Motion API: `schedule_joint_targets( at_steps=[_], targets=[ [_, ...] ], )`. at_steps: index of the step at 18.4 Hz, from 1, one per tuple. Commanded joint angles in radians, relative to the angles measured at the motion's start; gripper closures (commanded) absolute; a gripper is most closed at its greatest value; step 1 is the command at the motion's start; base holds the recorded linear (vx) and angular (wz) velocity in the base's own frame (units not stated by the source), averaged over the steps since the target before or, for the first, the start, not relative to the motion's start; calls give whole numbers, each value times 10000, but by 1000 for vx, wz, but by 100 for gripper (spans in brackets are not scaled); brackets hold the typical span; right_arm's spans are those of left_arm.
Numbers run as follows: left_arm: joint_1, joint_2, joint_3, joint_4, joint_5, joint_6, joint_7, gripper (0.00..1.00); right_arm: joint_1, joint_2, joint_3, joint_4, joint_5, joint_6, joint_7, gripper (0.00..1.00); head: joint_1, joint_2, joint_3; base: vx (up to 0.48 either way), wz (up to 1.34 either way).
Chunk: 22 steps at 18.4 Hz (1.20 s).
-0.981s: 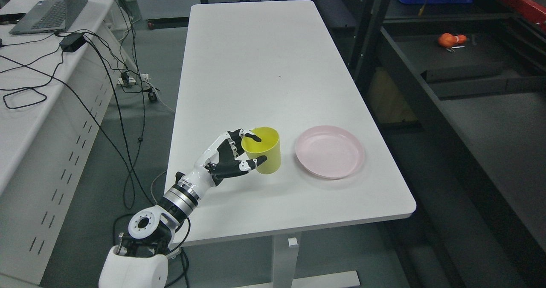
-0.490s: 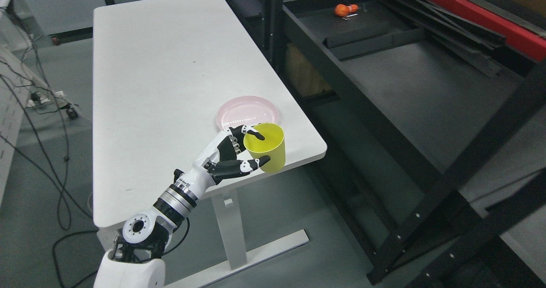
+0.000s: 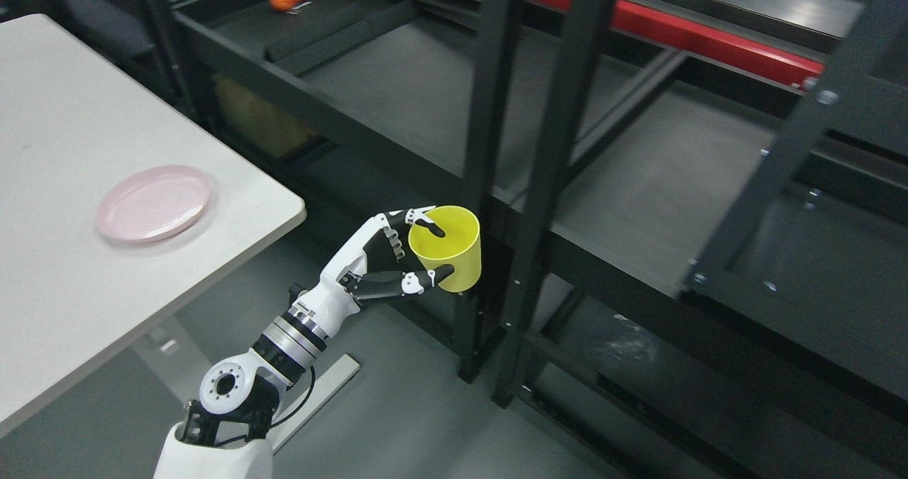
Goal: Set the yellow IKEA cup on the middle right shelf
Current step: 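Lift the cup with the left hand while turning toward the shelf, then raise the cup with the left hand onto the upper shelf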
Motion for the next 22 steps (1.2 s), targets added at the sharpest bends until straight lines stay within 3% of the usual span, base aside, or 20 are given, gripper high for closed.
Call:
schedule_joint_targets(
  at_steps=[1,9,16,22],
  targets=[
    [7,175,-610,-414,136,-122,9,100,138,-175,169,0,-245,3,8,1,0,0,0,-231,-1106],
    [-2167,175,-2696,-445,1179,32,101,100,138,-175,169,0,-245,3,8,1,0,-3,0,-204,-1097],
    [-5296,175,-2928,-659,2451,1318,453,99,138,-175,169,0,-245,3,8,0,0,-7,0,-67,-682],
    [-7921,175,-2912,-660,3189,2791,2550,100,138,-175,169,0,-245,3,8,1,0,-6,0,35,93]
  ],
)
